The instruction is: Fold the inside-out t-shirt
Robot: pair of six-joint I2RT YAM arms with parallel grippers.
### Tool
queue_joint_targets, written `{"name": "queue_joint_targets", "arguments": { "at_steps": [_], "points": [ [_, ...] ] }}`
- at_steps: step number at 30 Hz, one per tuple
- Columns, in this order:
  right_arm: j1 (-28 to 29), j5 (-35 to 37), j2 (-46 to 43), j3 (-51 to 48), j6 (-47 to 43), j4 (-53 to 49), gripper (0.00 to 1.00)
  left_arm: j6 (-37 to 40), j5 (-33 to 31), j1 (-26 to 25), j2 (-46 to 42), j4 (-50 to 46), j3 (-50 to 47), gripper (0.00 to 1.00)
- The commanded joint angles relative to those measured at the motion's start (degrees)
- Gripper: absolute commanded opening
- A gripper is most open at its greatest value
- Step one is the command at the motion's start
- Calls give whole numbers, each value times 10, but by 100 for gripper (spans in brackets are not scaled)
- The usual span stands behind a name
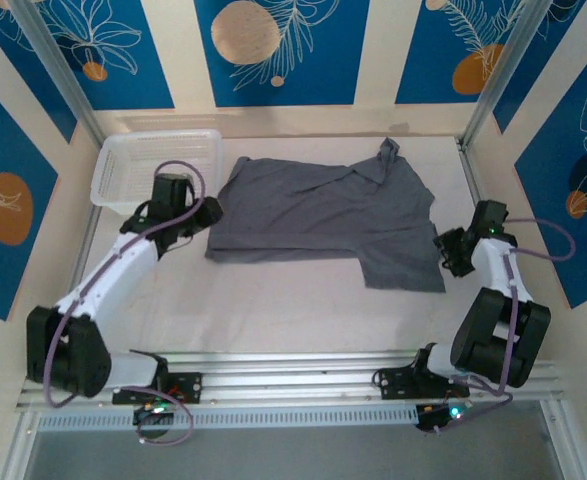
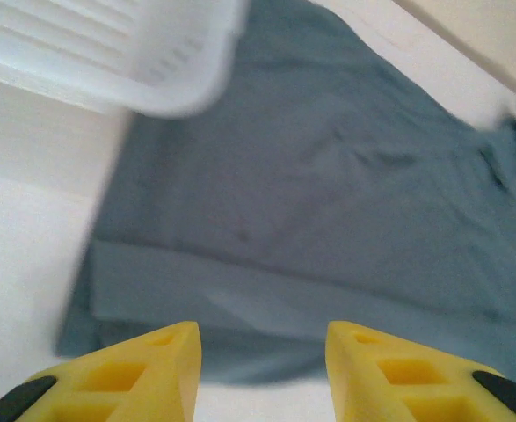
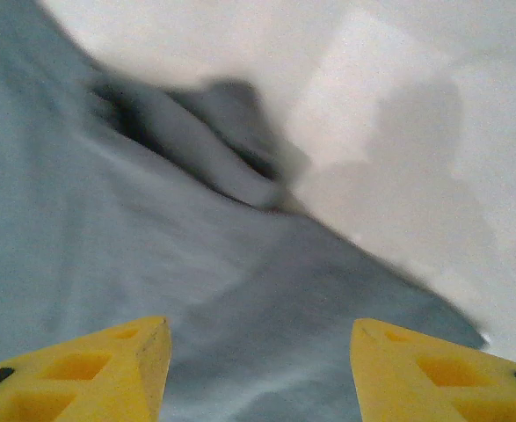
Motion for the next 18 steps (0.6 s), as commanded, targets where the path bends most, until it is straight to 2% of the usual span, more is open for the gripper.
{"name": "queue_joint_targets", "arguments": {
  "at_steps": [1, 6, 9, 10, 12, 14, 18],
  "points": [
    [-14, 6, 19, -43, 5, -6, 55, 41, 35, -40, -41, -8, -51, 42],
    [-9, -32, 64, -38, -14, 38, 49, 46, 34, -45, -73, 22, -104, 43],
    [-2, -39, 113, -7, -19, 40, 40, 58, 31, -45, -67, 16, -101, 44],
    [2, -42, 126, 1, -19, 41, 33, 59, 30, -45, -65, 14, -98, 44],
    [7, -48, 136, 10, -20, 46, 13, 59, 25, -45, -64, 12, -99, 44],
    [9, -54, 136, 19, -21, 42, 0, 55, 15, -45, -63, 13, -101, 44],
    [23, -100, 101, 44, -16, 20, 0, 48, 8, -45, -58, 9, -100, 44]
  ]
}}
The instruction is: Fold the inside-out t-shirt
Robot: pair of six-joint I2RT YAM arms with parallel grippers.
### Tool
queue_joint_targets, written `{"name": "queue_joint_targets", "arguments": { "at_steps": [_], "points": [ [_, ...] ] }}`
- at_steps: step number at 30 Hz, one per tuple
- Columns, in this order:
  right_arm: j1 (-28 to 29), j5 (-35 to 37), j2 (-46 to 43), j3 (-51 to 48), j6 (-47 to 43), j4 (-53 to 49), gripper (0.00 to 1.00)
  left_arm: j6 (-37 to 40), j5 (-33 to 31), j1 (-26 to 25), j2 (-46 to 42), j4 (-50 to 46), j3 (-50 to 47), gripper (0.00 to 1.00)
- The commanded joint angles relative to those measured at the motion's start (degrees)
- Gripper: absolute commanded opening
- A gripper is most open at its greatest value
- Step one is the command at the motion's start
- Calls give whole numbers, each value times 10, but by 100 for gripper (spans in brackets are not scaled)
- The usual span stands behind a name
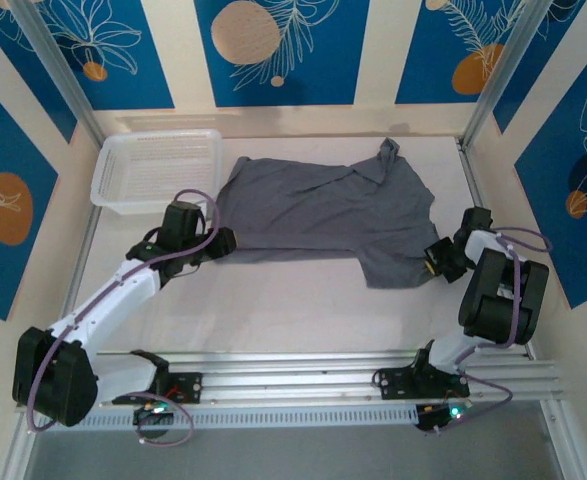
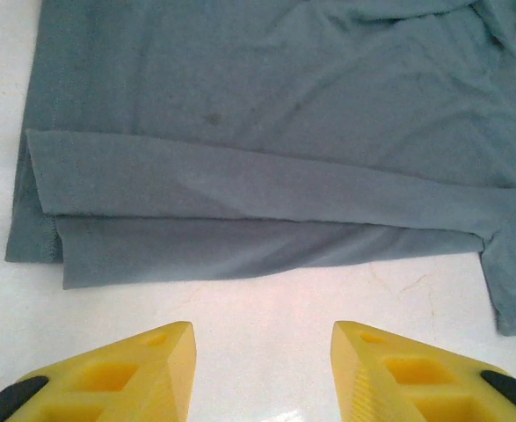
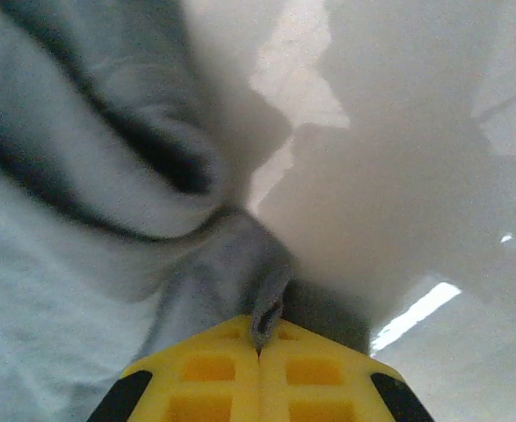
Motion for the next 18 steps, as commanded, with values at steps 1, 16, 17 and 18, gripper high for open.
{"name": "queue_joint_targets", "arguments": {
  "at_steps": [1, 16, 17, 18],
  "points": [
    [20, -62, -47, 37, 14, -18, 0, 4, -11, 2, 8, -4, 6, 45],
    [111, -60, 329, 593, 187, -154, 57, 37, 34, 2, 93, -13, 49, 55],
    [110, -53, 341, 618, 176, -183, 68, 38, 38, 1, 108, -20, 60, 56],
    [109, -53, 337, 619, 160, -188, 71, 35, 37, 2, 127, -27, 76, 57]
  ]
}}
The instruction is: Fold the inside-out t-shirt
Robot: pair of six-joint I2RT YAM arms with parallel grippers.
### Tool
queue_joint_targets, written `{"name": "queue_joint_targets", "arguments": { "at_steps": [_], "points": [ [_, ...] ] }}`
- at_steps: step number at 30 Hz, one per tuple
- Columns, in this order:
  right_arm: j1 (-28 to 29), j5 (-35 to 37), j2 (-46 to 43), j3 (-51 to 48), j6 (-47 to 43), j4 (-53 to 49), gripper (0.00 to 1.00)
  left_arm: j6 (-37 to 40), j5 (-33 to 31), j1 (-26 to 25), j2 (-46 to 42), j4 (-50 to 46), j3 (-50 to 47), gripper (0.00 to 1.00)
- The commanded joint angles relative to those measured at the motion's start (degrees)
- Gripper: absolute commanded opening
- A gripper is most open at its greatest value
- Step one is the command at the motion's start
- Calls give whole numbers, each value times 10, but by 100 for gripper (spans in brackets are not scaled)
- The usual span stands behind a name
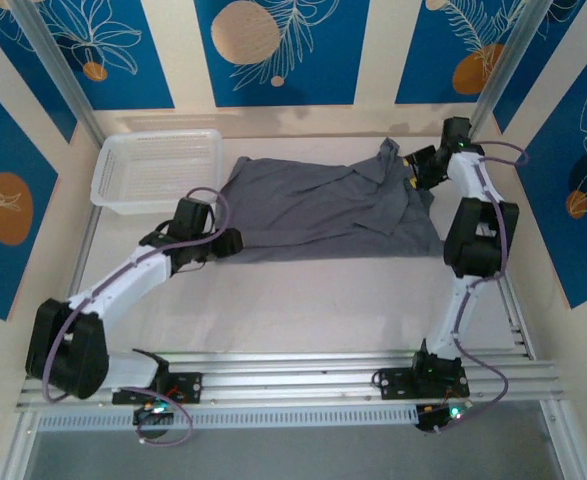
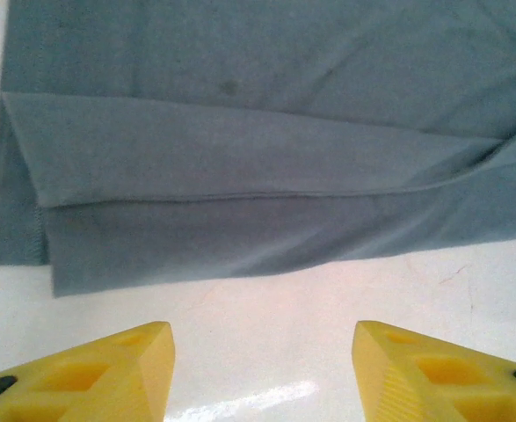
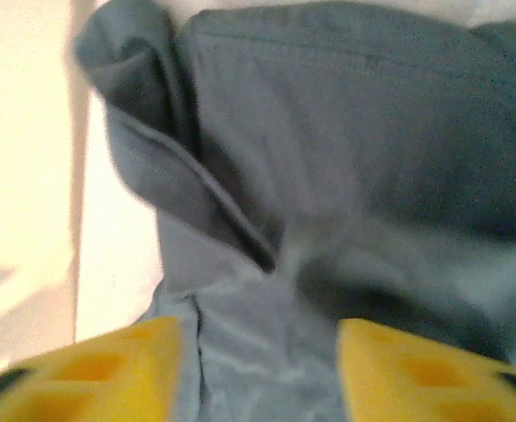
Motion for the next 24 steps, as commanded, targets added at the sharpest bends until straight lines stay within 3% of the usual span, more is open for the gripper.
{"name": "queue_joint_targets", "arguments": {
  "at_steps": [1, 3, 5, 6, 7, 10, 16, 24],
  "points": [
    [-4, 4, -16, 13, -32, -99, 71, 14, 20, 2, 50, -24, 58, 57],
    [-11, 11, -81, -84, -40, -40, 71, 0, 4, 2, 88, -32, 97, 54],
    [-23, 14, -144, -191, -34, 13, 64, -16, -22, 2, 128, -27, 136, 32],
    [-32, 11, -167, -240, -29, 37, 55, -25, -41, 2, 154, -27, 158, 13],
    [-40, 4, -183, -283, -29, 58, 38, -32, -62, 2, 182, -27, 181, 0],
    [-65, -24, -176, -334, -46, 67, 2, -46, -109, 2, 260, -21, 228, 0],
    [-91, -47, -117, -327, -91, 24, 0, -72, -130, 0, 345, 4, 218, 0],
    [-113, -49, -149, -382, -108, 4, 2, -82, -88, 0, 322, -8, 118, 0]
  ]
}}
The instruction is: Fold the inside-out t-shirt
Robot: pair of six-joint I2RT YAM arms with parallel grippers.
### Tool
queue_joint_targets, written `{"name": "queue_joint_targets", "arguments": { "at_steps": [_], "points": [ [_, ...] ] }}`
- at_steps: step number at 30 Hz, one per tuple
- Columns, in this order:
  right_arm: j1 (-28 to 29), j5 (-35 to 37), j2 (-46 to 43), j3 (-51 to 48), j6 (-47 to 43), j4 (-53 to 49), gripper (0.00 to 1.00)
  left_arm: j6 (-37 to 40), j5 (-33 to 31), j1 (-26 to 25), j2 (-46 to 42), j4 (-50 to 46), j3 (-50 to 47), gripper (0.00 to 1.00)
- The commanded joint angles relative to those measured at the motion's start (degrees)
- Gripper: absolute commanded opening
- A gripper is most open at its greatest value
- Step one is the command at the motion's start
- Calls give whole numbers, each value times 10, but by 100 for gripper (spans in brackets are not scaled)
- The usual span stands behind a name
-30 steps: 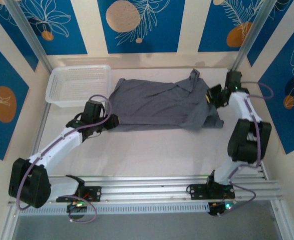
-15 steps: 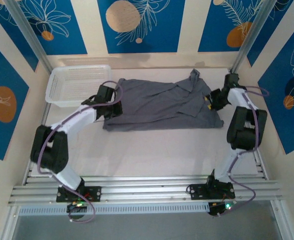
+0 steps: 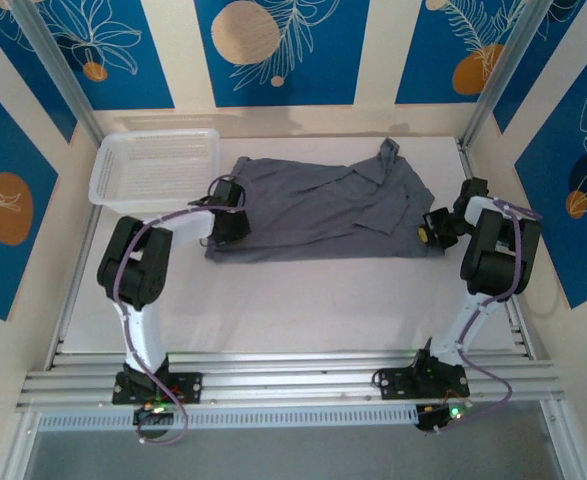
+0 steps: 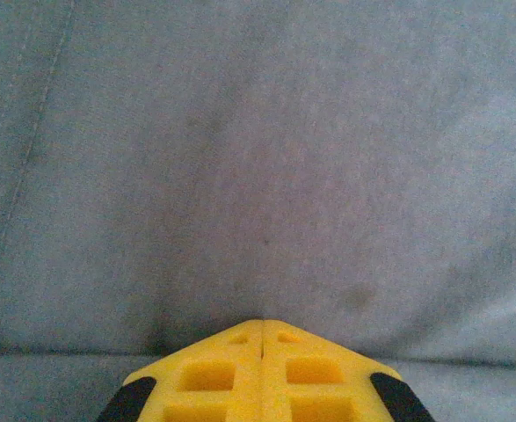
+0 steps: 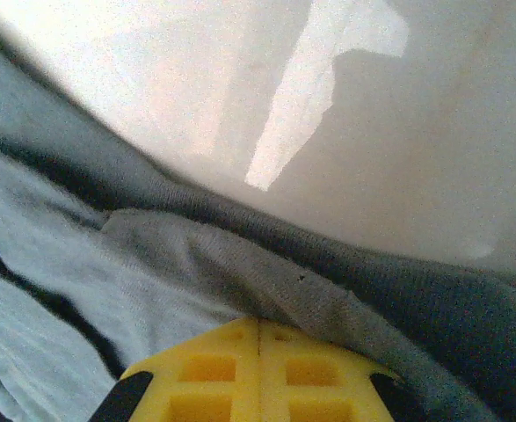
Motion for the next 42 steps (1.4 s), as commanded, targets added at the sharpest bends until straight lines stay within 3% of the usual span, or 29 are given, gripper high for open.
{"name": "queue_joint_targets", "arguments": {
  "at_steps": [1, 4, 13, 17, 19, 21, 23, 25, 28, 31, 37, 42],
  "points": [
    [-16, -8, -33, -34, -23, -52, 2, -15, 27, 0, -19, -47, -80, 0],
    [-34, 2, -73, -98, -40, -36, 1, -18, 50, -10, -64, -30, -147, 0],
    [-76, 45, -238, -266, -77, -39, 2, -59, 32, -77, -238, -41, -304, 0],
    [-68, 31, -297, -266, -84, -54, 2, -81, 21, -113, -292, -56, -318, 0],
    [-34, 60, -336, -228, -90, -62, 3, -74, -11, -116, -311, -81, -282, 0],
    [20, 125, -352, -175, -102, -56, 11, -53, -66, -115, -324, -100, -235, 20],
    [67, 160, -327, -110, -129, -38, 20, -24, -111, -114, -326, -98, -189, 35],
    [90, 148, -259, -28, -197, -19, 23, 10, -139, -110, -316, -91, -144, 42],
    [112, 201, -111, 125, -287, -67, 23, 48, -157, -99, -299, -90, -97, 44],
    [123, 225, 20, 284, -341, -148, 24, 78, -130, -85, -290, -89, -70, 45],
    [141, 225, 196, 486, -427, -236, 24, 121, -72, -61, -274, -89, -45, 47],
    [163, 207, 274, 577, -440, -262, 27, 120, -58, -49, -263, -86, -46, 47]
  ]
}}
